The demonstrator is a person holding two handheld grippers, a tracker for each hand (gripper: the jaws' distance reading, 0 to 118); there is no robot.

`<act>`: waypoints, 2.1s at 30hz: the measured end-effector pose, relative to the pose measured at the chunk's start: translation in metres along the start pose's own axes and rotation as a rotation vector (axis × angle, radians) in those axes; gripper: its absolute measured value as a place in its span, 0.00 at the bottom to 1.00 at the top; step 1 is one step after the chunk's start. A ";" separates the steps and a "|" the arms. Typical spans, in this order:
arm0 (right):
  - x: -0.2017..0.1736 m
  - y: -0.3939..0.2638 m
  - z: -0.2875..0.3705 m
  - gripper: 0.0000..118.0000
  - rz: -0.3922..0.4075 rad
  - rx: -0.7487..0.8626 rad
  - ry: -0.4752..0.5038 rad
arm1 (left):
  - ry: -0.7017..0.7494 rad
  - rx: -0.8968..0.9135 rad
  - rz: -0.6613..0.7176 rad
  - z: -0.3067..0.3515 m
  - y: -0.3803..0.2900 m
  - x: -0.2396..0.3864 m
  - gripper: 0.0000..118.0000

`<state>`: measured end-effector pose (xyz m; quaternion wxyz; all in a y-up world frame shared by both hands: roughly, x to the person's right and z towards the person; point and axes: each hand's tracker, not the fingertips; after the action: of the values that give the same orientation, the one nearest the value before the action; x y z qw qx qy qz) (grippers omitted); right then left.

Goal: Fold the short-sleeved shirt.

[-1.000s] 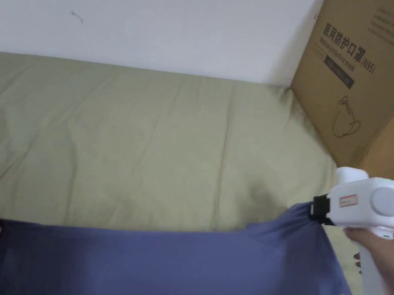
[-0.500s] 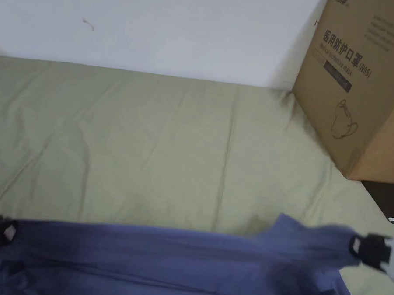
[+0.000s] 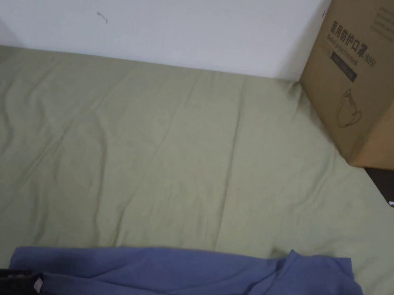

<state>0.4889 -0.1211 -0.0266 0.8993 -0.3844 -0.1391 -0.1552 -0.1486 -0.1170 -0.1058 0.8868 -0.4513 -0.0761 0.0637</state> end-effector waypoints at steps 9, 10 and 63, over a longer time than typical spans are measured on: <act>-0.086 0.021 0.110 1.00 0.178 0.441 0.184 | -0.070 0.540 0.139 0.115 0.009 0.066 0.98; -0.099 0.017 0.120 0.93 0.189 0.524 0.205 | -0.040 0.669 0.129 0.127 0.002 0.079 0.89; -0.210 0.001 0.097 0.04 0.541 0.470 0.357 | -0.259 -0.183 0.201 -0.029 0.034 -0.071 0.11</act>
<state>0.2844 -0.0130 -0.0401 0.9812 -0.1579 0.0942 0.0591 -0.2139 -0.1332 -0.1555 0.8140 -0.5234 -0.1497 0.2025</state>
